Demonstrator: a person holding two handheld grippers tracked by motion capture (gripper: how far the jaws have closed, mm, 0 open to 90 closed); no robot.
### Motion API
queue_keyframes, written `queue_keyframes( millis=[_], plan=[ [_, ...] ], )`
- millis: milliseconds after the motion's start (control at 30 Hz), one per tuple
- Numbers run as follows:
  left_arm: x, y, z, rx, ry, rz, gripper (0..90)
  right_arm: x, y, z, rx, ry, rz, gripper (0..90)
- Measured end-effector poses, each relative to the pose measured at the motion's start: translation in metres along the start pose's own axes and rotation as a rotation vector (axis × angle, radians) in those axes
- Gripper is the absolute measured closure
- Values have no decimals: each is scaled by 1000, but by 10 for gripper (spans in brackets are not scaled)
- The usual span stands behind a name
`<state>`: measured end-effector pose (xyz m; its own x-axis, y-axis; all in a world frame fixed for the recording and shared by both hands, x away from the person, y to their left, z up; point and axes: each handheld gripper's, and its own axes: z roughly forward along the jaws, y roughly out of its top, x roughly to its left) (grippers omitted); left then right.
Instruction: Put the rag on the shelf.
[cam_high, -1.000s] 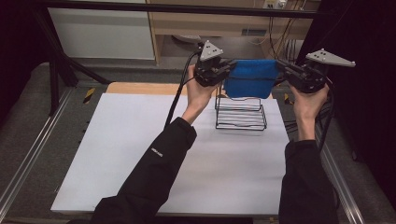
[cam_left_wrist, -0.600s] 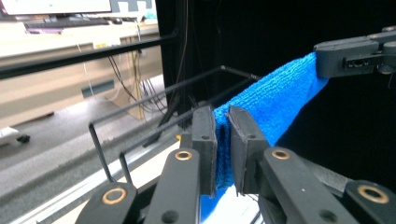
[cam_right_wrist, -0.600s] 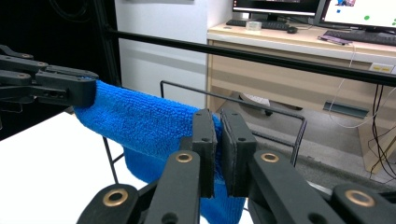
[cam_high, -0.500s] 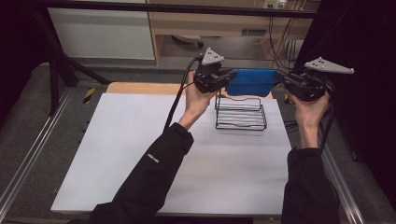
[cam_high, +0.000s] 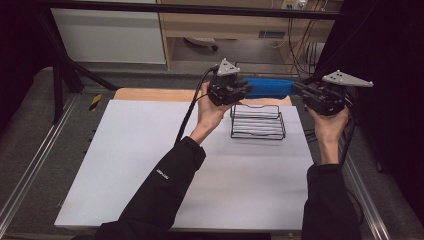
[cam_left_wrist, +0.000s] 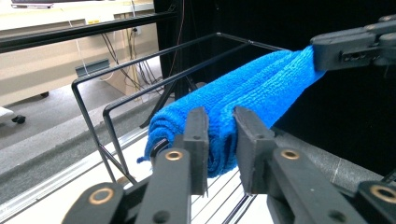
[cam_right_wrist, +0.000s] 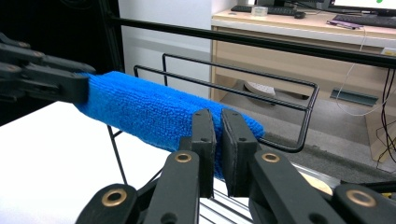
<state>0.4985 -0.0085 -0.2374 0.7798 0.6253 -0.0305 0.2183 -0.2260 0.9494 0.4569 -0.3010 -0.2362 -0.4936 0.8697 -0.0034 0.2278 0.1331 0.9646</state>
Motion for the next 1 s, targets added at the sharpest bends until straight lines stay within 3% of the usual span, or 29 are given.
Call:
queue_keyframes(
  millis=[233,367,733,1000],
  plan=[
    [1,22,-15,-23,4,-21,699,-1,-3,1,-4,0,-3,846],
    [2,27,-14,-16,0,-42,707,0,-5,0,-4,-1,-9,845],
    [0,11,-3,69,-68,-53,844,-1,-11,0,-4,3,-30,821],
    [0,0,2,110,-65,-31,879,-1,-12,2,-4,0,-31,698]
  ],
)
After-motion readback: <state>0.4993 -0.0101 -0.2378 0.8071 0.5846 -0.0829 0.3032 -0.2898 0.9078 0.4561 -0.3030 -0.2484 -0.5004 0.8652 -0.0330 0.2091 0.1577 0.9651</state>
